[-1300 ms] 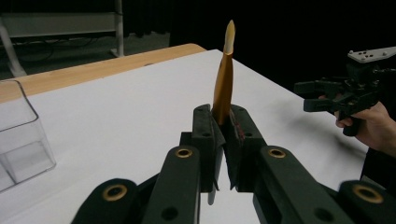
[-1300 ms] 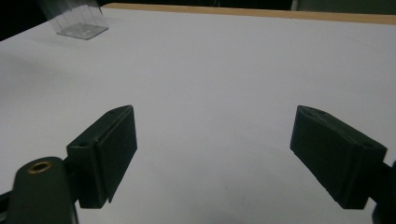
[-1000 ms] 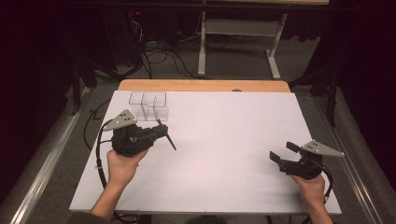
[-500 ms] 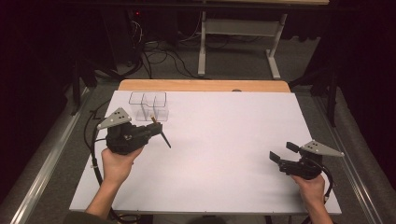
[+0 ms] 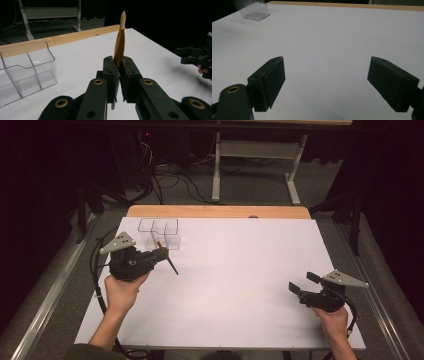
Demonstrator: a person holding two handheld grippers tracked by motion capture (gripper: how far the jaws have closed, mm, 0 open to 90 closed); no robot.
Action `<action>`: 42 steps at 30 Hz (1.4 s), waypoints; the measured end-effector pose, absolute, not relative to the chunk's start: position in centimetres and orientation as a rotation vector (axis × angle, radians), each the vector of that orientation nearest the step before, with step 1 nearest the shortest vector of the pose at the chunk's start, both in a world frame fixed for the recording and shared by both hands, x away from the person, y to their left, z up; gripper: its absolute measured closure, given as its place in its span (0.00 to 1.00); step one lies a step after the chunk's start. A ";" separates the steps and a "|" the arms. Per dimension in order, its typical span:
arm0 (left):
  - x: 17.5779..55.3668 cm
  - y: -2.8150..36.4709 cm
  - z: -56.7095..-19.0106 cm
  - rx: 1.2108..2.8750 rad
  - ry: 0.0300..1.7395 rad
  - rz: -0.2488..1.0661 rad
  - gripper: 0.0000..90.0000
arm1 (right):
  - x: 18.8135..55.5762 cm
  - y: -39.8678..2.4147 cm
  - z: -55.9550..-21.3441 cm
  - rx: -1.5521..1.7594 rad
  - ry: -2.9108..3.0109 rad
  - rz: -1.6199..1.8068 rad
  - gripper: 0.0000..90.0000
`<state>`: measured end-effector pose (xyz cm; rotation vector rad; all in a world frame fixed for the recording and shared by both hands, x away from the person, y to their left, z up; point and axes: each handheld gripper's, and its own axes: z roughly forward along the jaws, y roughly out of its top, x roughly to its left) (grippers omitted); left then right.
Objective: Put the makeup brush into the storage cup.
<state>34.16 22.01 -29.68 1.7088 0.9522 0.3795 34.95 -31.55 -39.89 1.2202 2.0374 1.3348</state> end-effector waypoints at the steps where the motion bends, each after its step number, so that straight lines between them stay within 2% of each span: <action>1: 34.2 22.1 -29.7 1.708 0.956 0.384 0.92 | 34.9 -31.5 -39.9 1.218 2.040 1.333 0.18; 42: 38.3 22.4 -28.3 1.731 1.032 0.469 0.92 | 35.0 -31.4 -40.0 1.224 2.060 1.329 0.18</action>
